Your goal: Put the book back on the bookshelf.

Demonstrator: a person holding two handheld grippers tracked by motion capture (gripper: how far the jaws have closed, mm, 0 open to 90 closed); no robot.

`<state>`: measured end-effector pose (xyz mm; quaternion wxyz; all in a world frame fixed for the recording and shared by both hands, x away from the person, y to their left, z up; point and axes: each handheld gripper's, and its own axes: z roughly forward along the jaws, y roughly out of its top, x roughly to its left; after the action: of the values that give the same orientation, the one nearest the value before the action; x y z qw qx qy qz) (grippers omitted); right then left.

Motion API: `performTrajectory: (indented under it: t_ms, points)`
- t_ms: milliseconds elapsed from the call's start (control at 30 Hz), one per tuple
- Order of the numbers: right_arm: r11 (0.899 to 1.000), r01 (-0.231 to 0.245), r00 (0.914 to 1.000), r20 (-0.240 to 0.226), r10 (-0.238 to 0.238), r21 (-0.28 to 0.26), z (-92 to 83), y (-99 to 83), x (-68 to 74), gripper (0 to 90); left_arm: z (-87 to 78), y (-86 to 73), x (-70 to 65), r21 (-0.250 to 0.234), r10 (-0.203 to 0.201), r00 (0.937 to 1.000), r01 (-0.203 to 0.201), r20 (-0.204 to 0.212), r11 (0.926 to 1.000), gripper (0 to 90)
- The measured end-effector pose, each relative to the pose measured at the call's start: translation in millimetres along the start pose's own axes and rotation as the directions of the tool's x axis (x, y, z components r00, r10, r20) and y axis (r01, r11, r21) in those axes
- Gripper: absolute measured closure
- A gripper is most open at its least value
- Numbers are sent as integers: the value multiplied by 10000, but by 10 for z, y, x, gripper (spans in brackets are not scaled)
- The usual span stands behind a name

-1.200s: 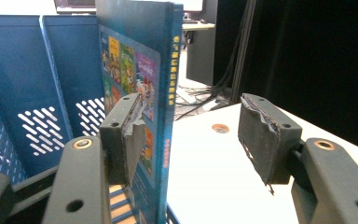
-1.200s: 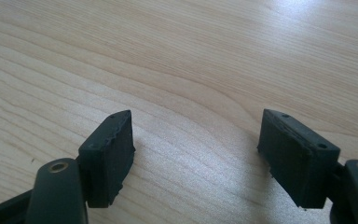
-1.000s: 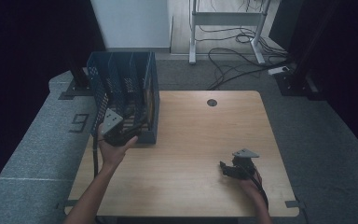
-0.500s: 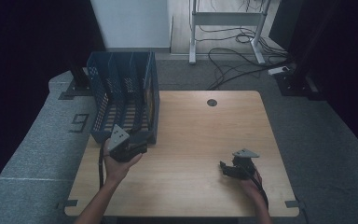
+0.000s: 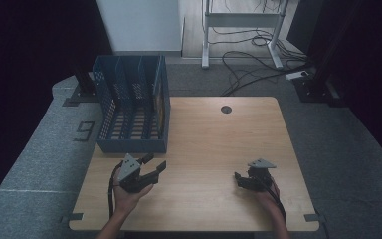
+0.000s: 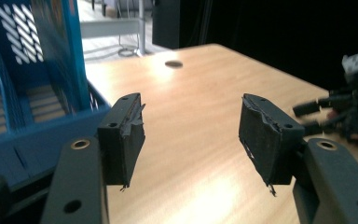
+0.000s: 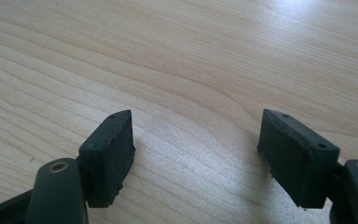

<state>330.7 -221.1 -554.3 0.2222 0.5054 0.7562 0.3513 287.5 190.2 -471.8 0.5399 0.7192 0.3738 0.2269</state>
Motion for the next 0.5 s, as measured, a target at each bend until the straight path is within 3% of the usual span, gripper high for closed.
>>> performTrajectory:
  t_ms: [200, 333, 500]
  points:
    - [10000, 6, 10000, 4, -6, 2, 0, 0, 1, 261, 56, -212, 29, 505, -362, 9993, 357, 84, 9981, 398]
    - [10000, -1, 10000, -1, 1, 0, 0, 0, -1, 262, 82, -253, 47, 732, -335, 9993, 324, 137, 9968, 398]
    - [10000, 13, 10000, 13, -13, 5, 0, 0, 1, 261, 71, -245, 47, 673, -362, 9991, 348, 204, 9971, 397]
